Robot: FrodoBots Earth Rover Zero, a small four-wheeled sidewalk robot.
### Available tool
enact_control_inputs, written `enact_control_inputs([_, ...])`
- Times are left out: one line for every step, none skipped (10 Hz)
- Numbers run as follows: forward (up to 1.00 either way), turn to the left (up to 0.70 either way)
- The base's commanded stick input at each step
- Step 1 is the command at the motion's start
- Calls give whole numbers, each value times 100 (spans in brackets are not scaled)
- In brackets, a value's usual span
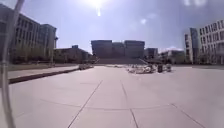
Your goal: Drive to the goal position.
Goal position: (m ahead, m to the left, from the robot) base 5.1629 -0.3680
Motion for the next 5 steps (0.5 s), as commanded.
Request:
enact_control_inputs([85, 0])
enact_control_inputs([85, 0])
enact_control_inputs([85, 0])
enact_control_inputs([85, 0])
enact_control_inputs([85, 0])
